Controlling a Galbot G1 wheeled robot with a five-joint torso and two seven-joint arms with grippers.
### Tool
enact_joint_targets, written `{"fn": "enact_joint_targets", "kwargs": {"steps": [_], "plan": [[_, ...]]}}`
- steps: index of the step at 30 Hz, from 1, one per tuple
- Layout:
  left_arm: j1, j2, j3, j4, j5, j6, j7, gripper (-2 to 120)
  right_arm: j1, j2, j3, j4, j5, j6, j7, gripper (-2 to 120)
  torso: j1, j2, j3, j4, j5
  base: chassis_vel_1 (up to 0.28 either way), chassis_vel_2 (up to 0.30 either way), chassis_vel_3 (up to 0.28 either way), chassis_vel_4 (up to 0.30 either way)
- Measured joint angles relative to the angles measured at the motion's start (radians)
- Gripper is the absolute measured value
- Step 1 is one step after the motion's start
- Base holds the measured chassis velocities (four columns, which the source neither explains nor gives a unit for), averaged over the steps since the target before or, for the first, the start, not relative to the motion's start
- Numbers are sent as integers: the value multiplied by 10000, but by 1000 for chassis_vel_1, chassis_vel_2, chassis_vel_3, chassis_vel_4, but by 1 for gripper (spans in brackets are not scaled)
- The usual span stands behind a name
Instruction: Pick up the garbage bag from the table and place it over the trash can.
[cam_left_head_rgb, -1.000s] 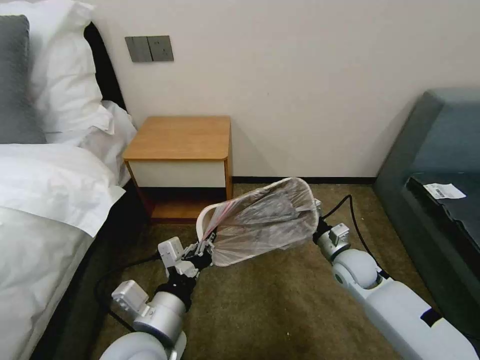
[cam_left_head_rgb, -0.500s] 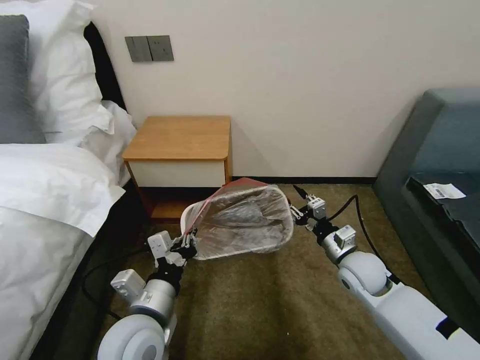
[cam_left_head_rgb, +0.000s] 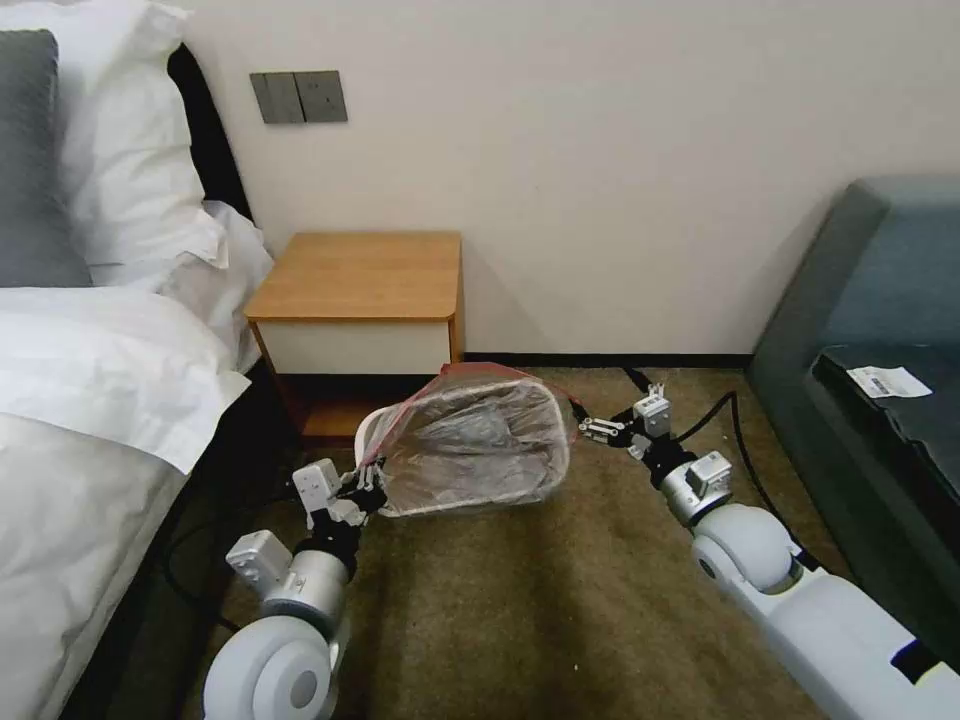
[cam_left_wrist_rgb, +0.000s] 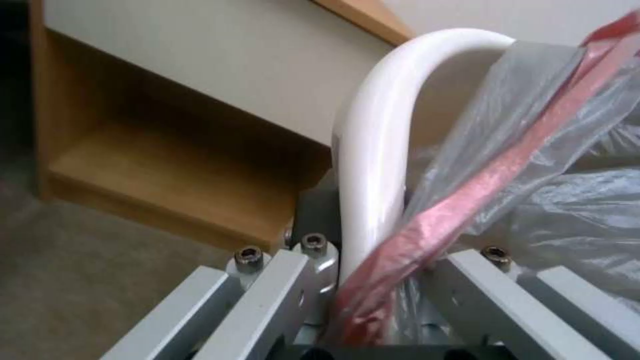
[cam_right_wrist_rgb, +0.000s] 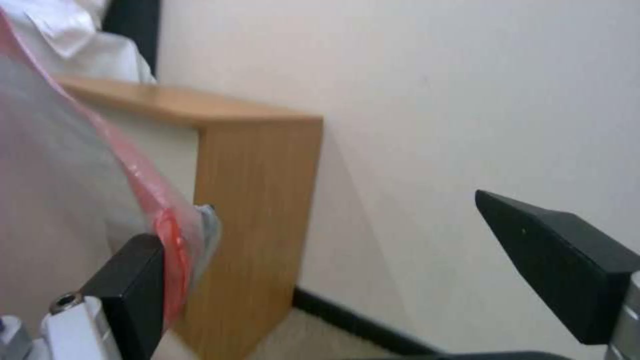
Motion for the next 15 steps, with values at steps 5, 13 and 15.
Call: {"fn": "enact_joint_targets", "kwargs": {"steps": [5, 13, 15], "plan": [[-156, 108, 93, 396, 815, -92, 0, 6, 153, 99, 225, 546, -871, 325, -41, 100, 0, 0, 0, 1, -1, 0, 0, 0, 0], [-142, 106, 166, 501, 1079, -155, 32, 6, 184, 99, 277, 888, -1310, 378, -78, 100, 0, 0, 0, 1, -1, 0, 0, 0, 0], [-52, 112, 172, 372, 1031, -174, 110, 6, 169, 104, 294, 643, -1327, 379, -86, 100, 0, 0, 0, 1, 0, 0, 0, 0, 0]]}}
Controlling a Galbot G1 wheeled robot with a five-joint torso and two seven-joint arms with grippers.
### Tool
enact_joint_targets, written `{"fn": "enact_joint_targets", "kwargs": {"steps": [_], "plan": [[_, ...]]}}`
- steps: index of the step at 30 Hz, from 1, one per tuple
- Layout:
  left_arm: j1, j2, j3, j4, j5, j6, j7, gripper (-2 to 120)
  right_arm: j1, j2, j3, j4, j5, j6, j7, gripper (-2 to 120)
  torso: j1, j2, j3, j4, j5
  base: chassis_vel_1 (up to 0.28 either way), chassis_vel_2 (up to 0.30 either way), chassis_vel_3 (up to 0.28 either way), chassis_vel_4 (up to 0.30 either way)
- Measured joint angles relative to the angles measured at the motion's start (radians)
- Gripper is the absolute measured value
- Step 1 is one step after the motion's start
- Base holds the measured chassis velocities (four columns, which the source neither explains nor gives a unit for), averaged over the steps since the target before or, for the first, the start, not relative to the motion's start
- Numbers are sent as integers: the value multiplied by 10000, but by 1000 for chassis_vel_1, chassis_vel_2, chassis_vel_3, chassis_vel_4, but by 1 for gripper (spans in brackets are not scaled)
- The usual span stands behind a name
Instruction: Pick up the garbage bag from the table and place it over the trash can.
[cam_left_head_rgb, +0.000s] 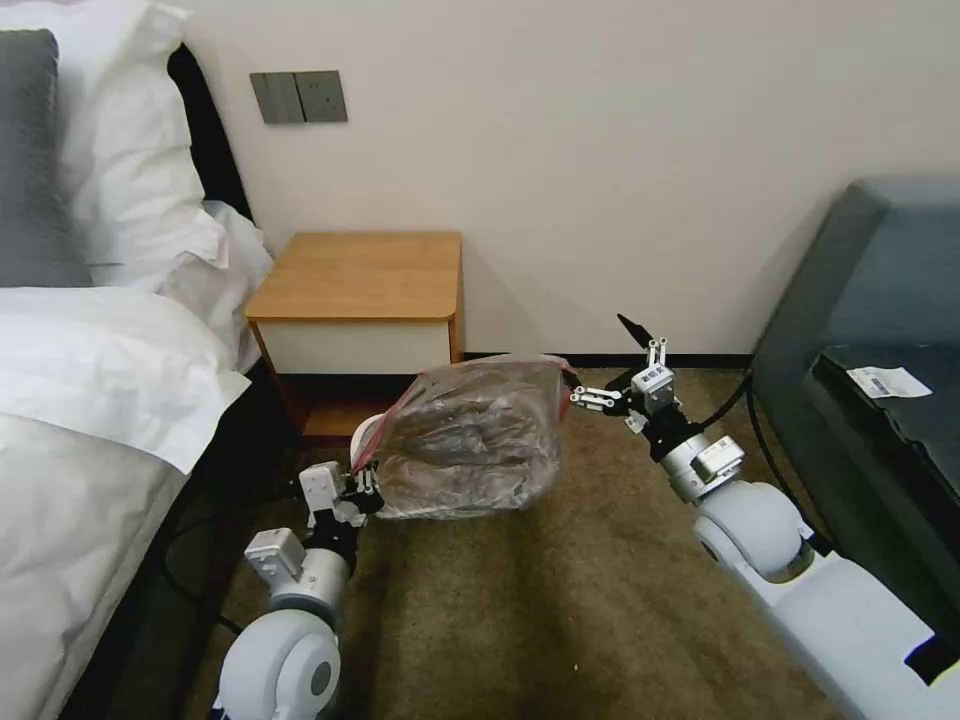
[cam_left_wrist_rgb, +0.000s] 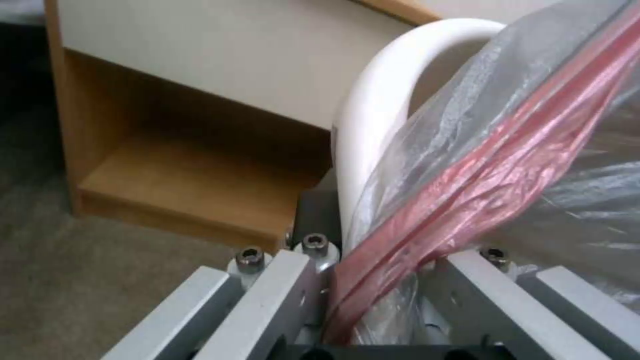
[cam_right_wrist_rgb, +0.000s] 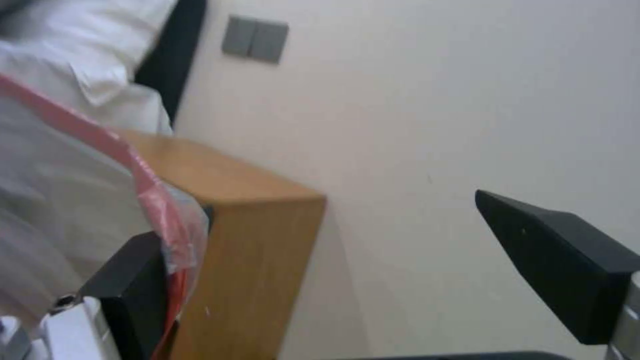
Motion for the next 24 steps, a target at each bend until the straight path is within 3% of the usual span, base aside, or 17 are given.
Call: {"fn": "enact_joint_targets", "kwargs": {"steps": [6, 9, 10, 11, 13, 16, 24], "plan": [[180, -28, -33, -513, -386, 6, 97, 6, 17, -309, 5, -694, 276, -43, -365, 100, 0, 0, 0, 0, 3, 0, 0, 0, 0], [123, -48, -110, -528, -371, -4, 105, 6, -67, -692, -57, -688, 1358, -388, -756, 100, 0, 0, 0, 0, 1, 0, 0, 0, 0], [27, -35, -153, -405, -353, -31, 105, 6, -153, -983, -121, -476, 2360, -774, -937, 100, 0, 0, 0, -3, 2, 0, 0, 0, 0], [27, -35, -153, -405, -353, -31, 105, 6, -153, -983, -121, -476, 2360, -774, -937, 100, 0, 0, 0, -3, 2, 0, 0, 0, 0], [-200, 19, -202, 25, -350, -133, 103, 6, -234, -1458, -144, 218, 4661, -1947, -1118, 100, 0, 0, 0, 0, 0, 0, 0, 0, 0], [-241, -6, -199, 175, -319, -168, 101, 6, -286, -1702, -127, 557, 5486, -2468, -1019, 100, 0, 0, 0, 0, -1, 0, 0, 0, 0], [-368, -35, -174, 461, -289, -241, 80, 6, -535, -2261, -99, 1025, 5646, -2892, -1189, 100, 0, 1, 0, -1, -1, 0, 0, 0, 0]]}}
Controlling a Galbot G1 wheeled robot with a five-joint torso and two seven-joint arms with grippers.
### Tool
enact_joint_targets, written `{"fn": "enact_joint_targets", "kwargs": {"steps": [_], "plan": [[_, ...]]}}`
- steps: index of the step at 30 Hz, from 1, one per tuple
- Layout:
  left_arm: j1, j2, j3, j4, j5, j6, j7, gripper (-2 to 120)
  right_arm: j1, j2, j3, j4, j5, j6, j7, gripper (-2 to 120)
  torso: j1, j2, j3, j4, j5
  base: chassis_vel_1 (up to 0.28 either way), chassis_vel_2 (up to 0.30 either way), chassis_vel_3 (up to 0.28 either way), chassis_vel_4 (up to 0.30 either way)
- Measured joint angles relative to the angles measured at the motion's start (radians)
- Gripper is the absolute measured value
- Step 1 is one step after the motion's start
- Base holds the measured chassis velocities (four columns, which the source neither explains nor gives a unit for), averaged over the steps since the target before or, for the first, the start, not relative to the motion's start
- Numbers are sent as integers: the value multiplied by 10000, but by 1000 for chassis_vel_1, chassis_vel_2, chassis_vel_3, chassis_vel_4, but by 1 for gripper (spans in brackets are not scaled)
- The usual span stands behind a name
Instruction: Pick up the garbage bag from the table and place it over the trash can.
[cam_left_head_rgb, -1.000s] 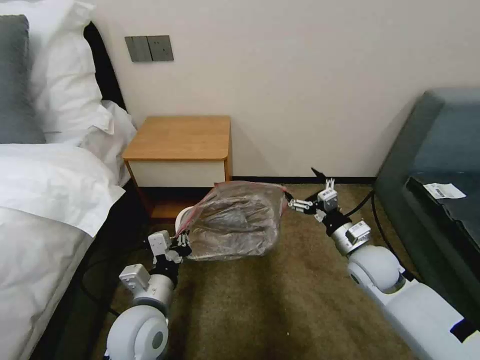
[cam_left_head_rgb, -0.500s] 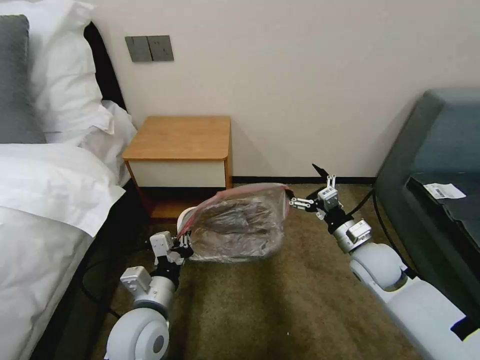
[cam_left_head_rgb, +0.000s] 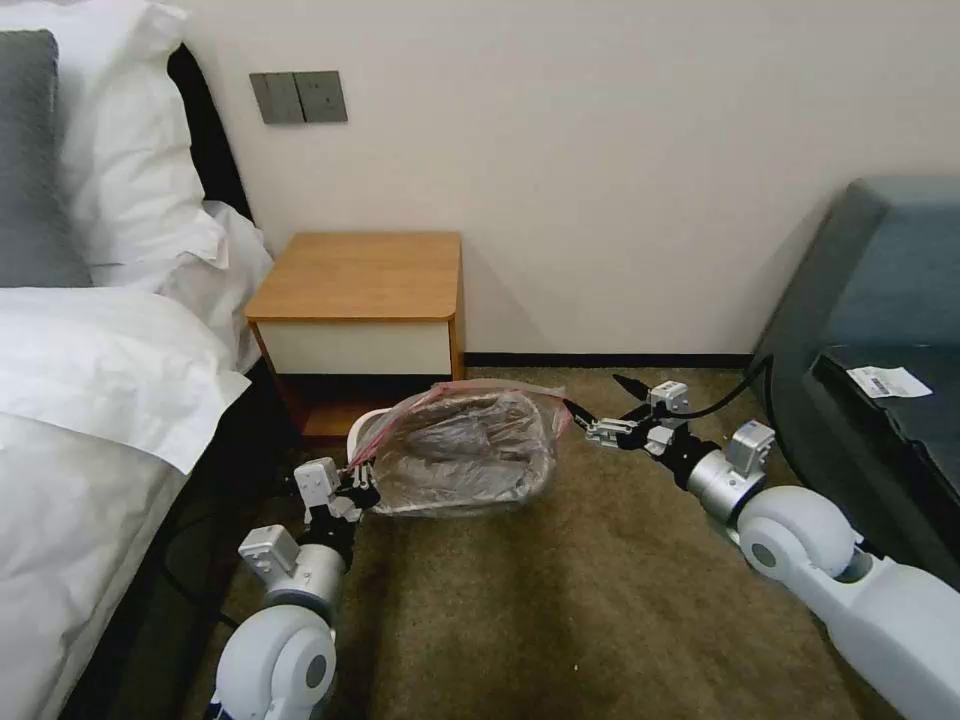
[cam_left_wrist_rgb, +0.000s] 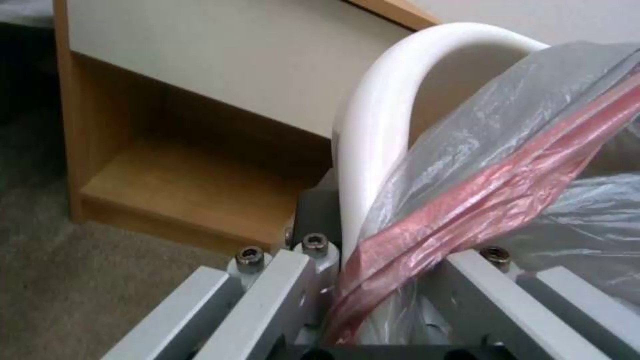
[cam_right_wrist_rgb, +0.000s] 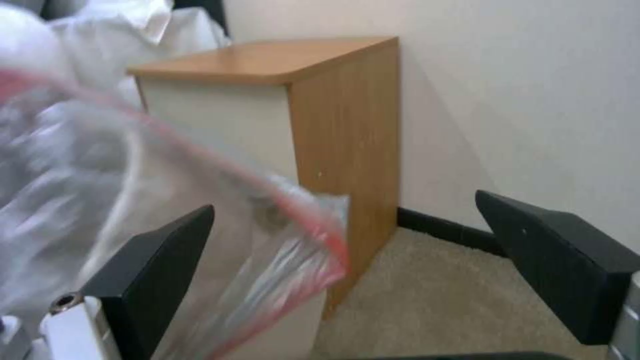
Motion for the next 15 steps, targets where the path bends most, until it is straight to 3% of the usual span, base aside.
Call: {"fn": "enact_joint_targets", "kwargs": {"steps": [3, 5, 6, 9, 15], "plan": [[-14, 51, 41, 0, 109, -2, 31, 6, -2, -36, 0, 14, -1159, 832, -317, 100, 0, 0, 0, -2, 1, 0, 0, 0, 0], [36, 137, 184, 43, 584, -9, 220, 6, 333, 96, -36, -21, -3140, 1970, -765, 100, 0, 0, 0, 1, 1, 0, 0, 0, 0], [36, 137, 184, 43, 584, -9, 220, 6, 333, 96, -36, -21, -3140, 1970, -765, 100, 0, 0, 0, 1, 1, 0, 0, 0, 0], [101, 180, 412, 166, 1525, -4, 573, 6, 827, 110, -411, 375, -5584, 2758, -1040, 100, 0, 0, 0, 3, 0, 0, 0, 0, 0], [116, 191, 538, 203, 2130, 26, 854, 6, 1396, -224, -1227, 829, -6976, 2838, -1201, 100, 0, 0, 0, 1, 0, 0, 0, 0, 0]]}}
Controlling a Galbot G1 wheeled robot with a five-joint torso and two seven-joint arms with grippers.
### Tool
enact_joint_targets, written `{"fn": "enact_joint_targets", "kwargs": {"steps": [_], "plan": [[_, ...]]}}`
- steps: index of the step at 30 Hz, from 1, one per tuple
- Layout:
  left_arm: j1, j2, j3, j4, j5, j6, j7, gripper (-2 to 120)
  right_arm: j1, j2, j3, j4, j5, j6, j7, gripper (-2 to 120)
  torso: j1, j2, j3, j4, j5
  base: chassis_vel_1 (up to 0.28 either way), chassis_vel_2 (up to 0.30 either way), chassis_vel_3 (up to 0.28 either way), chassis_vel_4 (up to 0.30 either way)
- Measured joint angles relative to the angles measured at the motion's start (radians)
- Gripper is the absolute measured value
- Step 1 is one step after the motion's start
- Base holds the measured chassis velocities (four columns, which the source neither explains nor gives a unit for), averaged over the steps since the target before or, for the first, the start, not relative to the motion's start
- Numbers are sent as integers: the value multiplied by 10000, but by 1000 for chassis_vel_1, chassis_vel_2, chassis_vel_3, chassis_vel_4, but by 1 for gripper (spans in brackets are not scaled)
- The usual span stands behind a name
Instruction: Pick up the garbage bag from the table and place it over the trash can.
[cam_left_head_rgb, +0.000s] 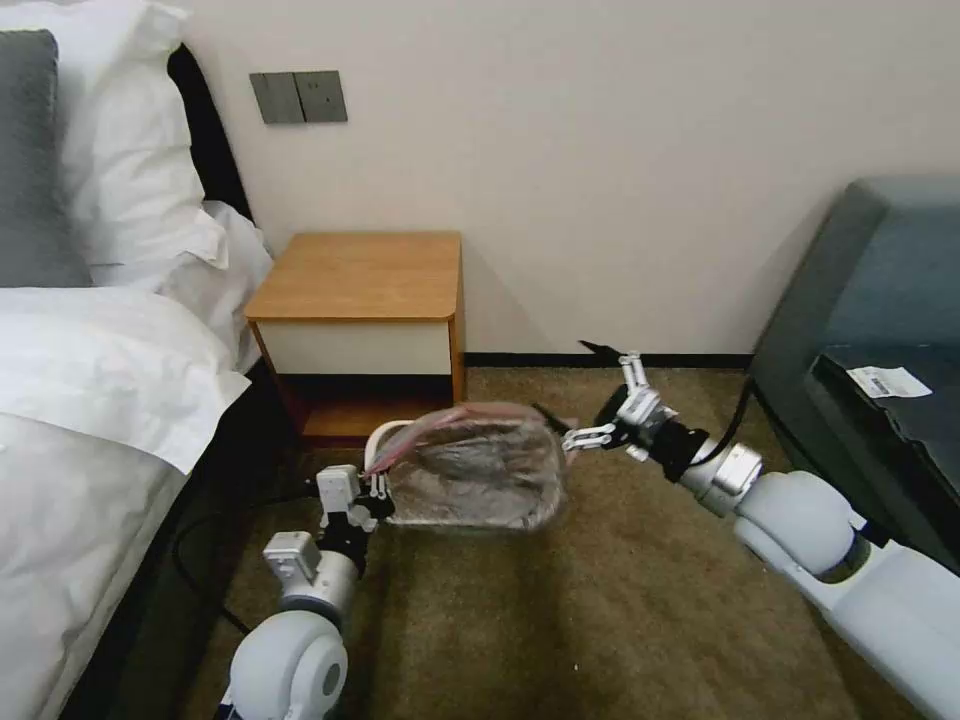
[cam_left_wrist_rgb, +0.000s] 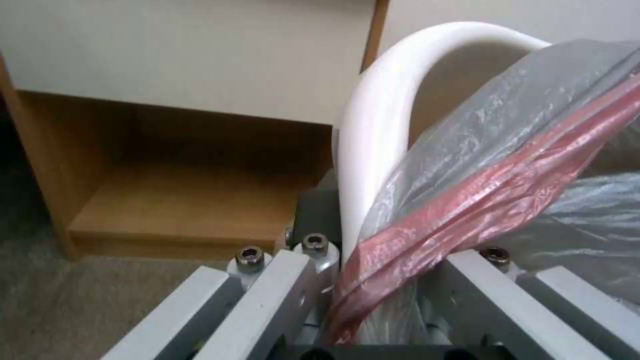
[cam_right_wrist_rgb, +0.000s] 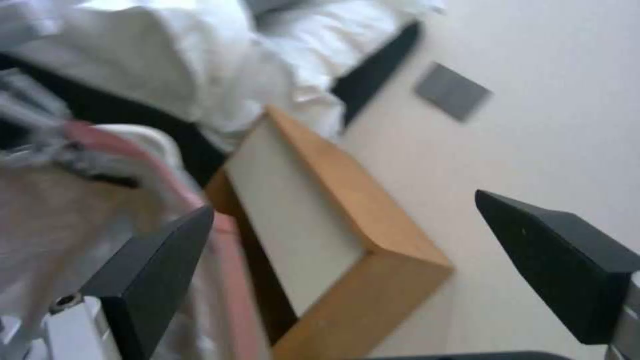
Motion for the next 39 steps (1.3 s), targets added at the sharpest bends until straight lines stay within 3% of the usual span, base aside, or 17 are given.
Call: {"fn": "enact_joint_targets", "kwargs": {"steps": [11, 31, 36, 39], "plan": [[-218, 285, 6, 32, 364, -447, 900, 6, 1952, 242, -1814, -365, -333, -226, -419, 100, 0, 0, 0, -1, 1, 0, 0, 0, 0], [-720, 463, 127, 288, 1027, -546, 1025, 6, 3985, 349, -3688, -861, -220, -1126, -967, 99, 0, 0, 1, -1, 0, 0, 0, 0, 0], [-718, 459, 130, 281, 1069, -590, 1029, 6, 4454, 479, -4102, -1109, -198, -1225, -1032, 84, 0, 0, 0, 1, 0, 0, 0, 0, 0], [-696, 435, 151, 300, 1134, -634, 1040, 6, 4563, 529, -4293, -1238, -199, -1227, -1054, 69, 0, 0, 1, 0, 0, 0, 0, 0, 0]]}}
